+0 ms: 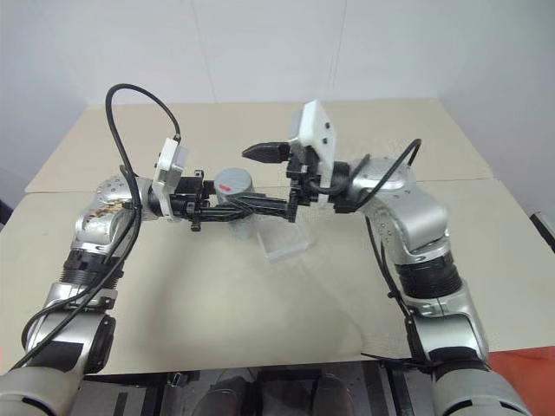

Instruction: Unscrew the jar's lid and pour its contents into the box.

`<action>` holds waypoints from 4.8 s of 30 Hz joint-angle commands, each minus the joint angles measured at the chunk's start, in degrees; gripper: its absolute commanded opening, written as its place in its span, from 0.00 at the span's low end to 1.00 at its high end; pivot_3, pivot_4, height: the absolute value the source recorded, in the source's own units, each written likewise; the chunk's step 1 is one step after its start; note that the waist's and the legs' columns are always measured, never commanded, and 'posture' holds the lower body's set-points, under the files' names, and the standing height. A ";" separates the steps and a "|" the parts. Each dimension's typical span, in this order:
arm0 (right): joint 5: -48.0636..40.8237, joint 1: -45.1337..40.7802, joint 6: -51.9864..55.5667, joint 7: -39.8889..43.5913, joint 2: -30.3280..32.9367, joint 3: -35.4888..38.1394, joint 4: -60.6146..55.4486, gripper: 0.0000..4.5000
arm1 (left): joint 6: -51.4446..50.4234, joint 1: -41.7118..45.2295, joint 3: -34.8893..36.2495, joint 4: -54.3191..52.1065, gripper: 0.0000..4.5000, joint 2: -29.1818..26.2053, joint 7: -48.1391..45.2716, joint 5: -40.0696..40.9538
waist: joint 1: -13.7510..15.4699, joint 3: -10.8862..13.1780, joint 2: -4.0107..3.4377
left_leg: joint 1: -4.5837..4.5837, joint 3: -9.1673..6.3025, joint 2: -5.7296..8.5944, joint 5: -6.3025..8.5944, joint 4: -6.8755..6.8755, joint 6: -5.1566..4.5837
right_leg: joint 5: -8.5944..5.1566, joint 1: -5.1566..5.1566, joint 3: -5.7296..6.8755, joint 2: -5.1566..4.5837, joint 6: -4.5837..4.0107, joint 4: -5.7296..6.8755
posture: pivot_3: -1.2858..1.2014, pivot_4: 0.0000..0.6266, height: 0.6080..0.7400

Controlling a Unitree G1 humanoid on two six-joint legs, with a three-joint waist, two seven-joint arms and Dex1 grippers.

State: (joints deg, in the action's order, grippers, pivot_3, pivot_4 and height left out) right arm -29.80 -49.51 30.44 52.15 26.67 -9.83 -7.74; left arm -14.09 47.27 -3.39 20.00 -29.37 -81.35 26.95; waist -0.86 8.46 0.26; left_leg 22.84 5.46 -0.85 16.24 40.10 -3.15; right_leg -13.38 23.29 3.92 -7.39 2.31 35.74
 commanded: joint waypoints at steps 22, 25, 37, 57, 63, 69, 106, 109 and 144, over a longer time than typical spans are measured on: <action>5.01 -2.91 0.46 -2.06 -3.14 2.72 6.31 0.99 | 0.11 -1.48 1.23 -3.92 0.43 -2.00 -1.55 -0.01 | -0.05 0.00 0.00 | 0.01 -0.02 0.01 0.00 -0.02 0.00 | 0.00 0.01 0.01 0.00 0.00 0.00 | 0.52 0.24 1.00; 3.77 -2.42 0.40 -1.88 -1.84 4.84 6.95 0.99 | 0.16 -1.88 1.22 -4.14 0.43 -2.33 -2.02 0.06 | -0.03 0.00 0.00 | 0.01 -0.02 0.01 0.00 -0.01 0.00 | 0.00 0.01 0.01 0.00 0.00 0.00 | 0.52 0.24 1.00; 1.35 1.04 -0.21 1.00 2.62 7.93 5.86 0.99 | -0.85 -4.22 2.03 -6.81 0.43 -3.53 -2.33 0.95 | 0.12 0.00 0.00 | 0.02 -0.01 0.00 0.00 -0.03 0.00 | 0.00 0.00 0.00 -0.01 0.00 -0.03 | 0.52 0.24 1.00; 1.05 -1.25 1.42 0.91 -2.92 2.47 -1.34 0.99 | 1.68 -0.67 2.00 -1.02 0.43 1.49 3.01 -1.99 | -0.14 0.00 0.00 | -0.01 0.00 0.01 0.00 -0.04 0.00 | 0.00 0.00 -0.02 0.00 0.00 -0.02 | 0.52 0.24 1.00; 5.42 -4.14 -0.62 -0.35 -6.12 0.05 4.62 0.99 | 1.27 -1.06 2.31 -2.19 0.43 1.48 2.40 -1.31 | 0.00 0.00 0.00 | -0.01 -0.01 0.02 0.00 -0.03 0.00 | 0.00 0.01 -0.02 0.00 0.00 0.00 | 0.52 0.24 1.00; 7.77 -5.42 -2.05 0.74 -7.05 -0.40 9.02 0.99 | 1.00 -1.66 2.58 -3.20 0.43 1.23 2.21 -0.98 | -0.04 0.00 0.00 | 0.00 -0.02 0.02 0.00 -0.04 0.00 | 0.00 0.01 0.00 0.00 0.00 0.00 | 0.52 0.24 1.00; 1.13 -1.96 -1.62 6.18 -1.83 7.05 5.36 0.99 | 0.39 -2.50 2.75 -3.86 0.43 0.22 1.82 -1.27 | 0.01 0.00 0.00 | 0.00 -0.01 0.01 0.00 -0.04 0.00 | 0.00 0.01 -0.01 0.00 0.00 -0.01 | 0.52 0.24 1.00; 2.55 -2.56 -2.08 5.42 -3.60 4.79 5.38 0.99 | 0.65 -1.88 2.44 -3.14 0.43 1.12 1.80 -1.43 | 0.00 0.00 0.00 | 0.00 -0.01 0.01 0.00 -0.03 0.00 | 0.00 0.01 -0.01 0.00 0.00 -0.01 | 0.52 0.24 1.00; 6.68 -2.64 -5.08 4.09 -1.75 4.81 11.33 0.99 | -0.28 -2.41 2.79 -4.28 0.43 -0.36 0.75 -0.98 | -0.15 0.00 0.00 | 0.00 -0.01 0.02 -0.01 -0.04 0.01 | 0.00 0.01 0.01 0.00 0.00 -0.01 | 0.52 0.24 1.00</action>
State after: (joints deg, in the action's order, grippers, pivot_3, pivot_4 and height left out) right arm -23.64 -52.30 26.49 57.51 22.91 -9.72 3.42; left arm -14.86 45.00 -1.30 18.89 -28.93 -79.07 24.67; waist -1.02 8.46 0.26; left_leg 22.84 5.44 -0.84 16.23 40.06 -3.14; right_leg -13.38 23.30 3.93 -7.40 2.32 35.73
